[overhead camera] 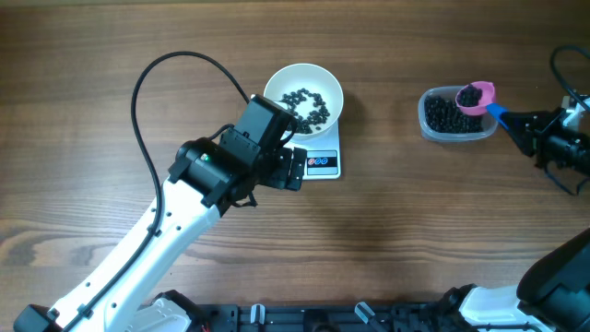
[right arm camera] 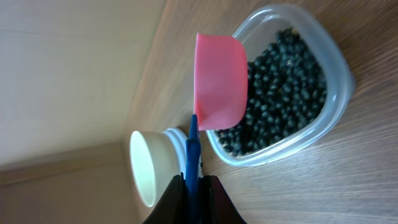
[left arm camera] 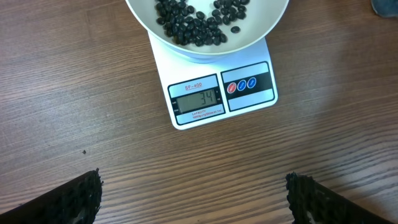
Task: Scoop item into bowl and weigh 150g on scale
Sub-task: 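Carry the filled scoop with the right gripper over the white bowl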
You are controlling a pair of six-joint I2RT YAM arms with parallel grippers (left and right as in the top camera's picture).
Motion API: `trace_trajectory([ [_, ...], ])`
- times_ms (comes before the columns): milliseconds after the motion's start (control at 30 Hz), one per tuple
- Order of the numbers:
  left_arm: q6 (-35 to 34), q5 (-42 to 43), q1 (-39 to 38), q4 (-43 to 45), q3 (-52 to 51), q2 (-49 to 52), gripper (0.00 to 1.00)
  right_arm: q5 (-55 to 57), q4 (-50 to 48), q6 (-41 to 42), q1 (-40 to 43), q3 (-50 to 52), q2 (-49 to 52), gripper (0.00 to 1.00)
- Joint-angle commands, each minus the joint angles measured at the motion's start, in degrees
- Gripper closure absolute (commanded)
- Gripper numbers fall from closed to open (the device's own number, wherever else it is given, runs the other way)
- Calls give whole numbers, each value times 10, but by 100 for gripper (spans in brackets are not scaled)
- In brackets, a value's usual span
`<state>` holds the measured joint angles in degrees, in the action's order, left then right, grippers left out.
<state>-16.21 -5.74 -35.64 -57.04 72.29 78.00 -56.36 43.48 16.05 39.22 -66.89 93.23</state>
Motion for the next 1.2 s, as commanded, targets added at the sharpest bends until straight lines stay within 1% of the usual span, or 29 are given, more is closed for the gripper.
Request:
trace_trajectory([
  [0,-5,1,-3,0,9,1,0,-96,3,6,2,-2,7,96],
  [100,-5,1,-3,0,9,1,0,-172,3,6,0,-2,7,96],
  [233,-5,1,-3,0,9,1,0,-233,3,6,-27,-2,7,96],
  [433,-5,1,-3,0,9,1,0,-234,-9,20,-111,-2,7,96],
  [533,-5,1,-3,0,9,1,0,-234,-59,69,-176,-2,7,96],
  [633,-5,1,-3,0,9,1,0,-229,-141,133,-236,-2,7,96],
  [700,-5,1,-3,0,9,1,0,-205,-200,168,-276,-2,7,96],
  [800,-5,1,-3,0,9,1,0,-156,-261,173,-336,-2,7,96],
  [867,-5,1,-3,0,9,1,0,-130,-295,170,-369,-2,7,96],
  [933,-5,1,-3,0,9,1,0,-99,-309,168,-387,-2,7,96],
  [1033,-5,1,-3,0,9,1,0,-42,-314,92,-416,-2,7,96],
  [1100,-5,1,-3,0,9,1,0,5,-299,15,-436,-2,7,96],
  [1167,-5,1,-3,0,9,1,0,63,-290,-28,-455,-2,7,96],
])
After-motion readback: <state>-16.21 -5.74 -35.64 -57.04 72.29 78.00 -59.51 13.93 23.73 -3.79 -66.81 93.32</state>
